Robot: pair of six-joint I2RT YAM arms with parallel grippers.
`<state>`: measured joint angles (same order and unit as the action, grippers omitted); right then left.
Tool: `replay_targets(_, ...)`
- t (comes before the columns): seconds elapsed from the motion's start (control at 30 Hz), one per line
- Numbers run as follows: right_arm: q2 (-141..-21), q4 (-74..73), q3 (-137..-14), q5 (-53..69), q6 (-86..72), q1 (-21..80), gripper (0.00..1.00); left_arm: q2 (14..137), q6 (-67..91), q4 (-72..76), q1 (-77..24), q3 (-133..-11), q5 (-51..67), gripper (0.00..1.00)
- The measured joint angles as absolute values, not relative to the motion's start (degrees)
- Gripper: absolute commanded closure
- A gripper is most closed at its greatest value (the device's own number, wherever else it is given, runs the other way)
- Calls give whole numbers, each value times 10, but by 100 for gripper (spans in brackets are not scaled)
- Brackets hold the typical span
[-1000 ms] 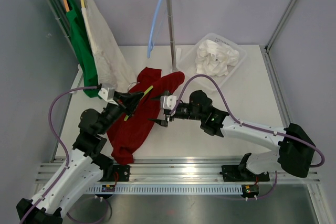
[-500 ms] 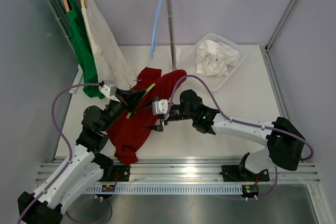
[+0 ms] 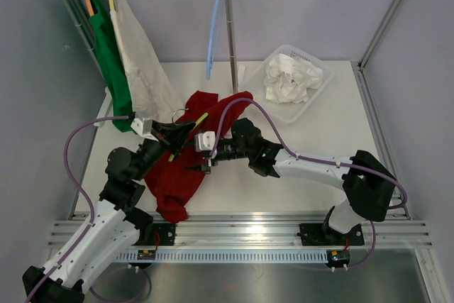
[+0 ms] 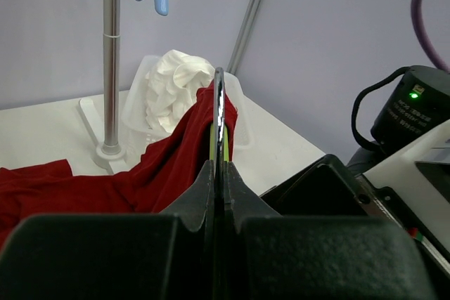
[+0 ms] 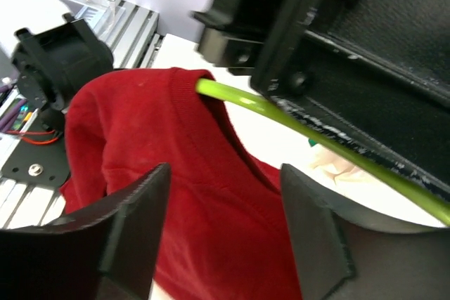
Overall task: Remove the t-shirt from the hanger
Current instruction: Remove the tshirt from the hanger
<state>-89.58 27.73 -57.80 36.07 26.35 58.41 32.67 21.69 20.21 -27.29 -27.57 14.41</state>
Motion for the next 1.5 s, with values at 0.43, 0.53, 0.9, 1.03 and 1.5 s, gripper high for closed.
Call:
replay_targets(0.43,-931,296,-605,333,237,589,100,328,221,202,-273,-276,149,100)
replay_targets(0.53,-921,350,-578,298,217,590,100,327,220,203,-273,-276,148,100)
replay_targets(0.9,-828,434,-499,143,182,593,100,319,210,206,-273,-276,151,100)
replay_targets(1.03,-821,436,-497,89,181,594,100,310,208,206,-273,-276,154,100)
replay_targets(1.5,-761,424,-466,30,176,578,53,300,199,196,-275,-276,155,100)
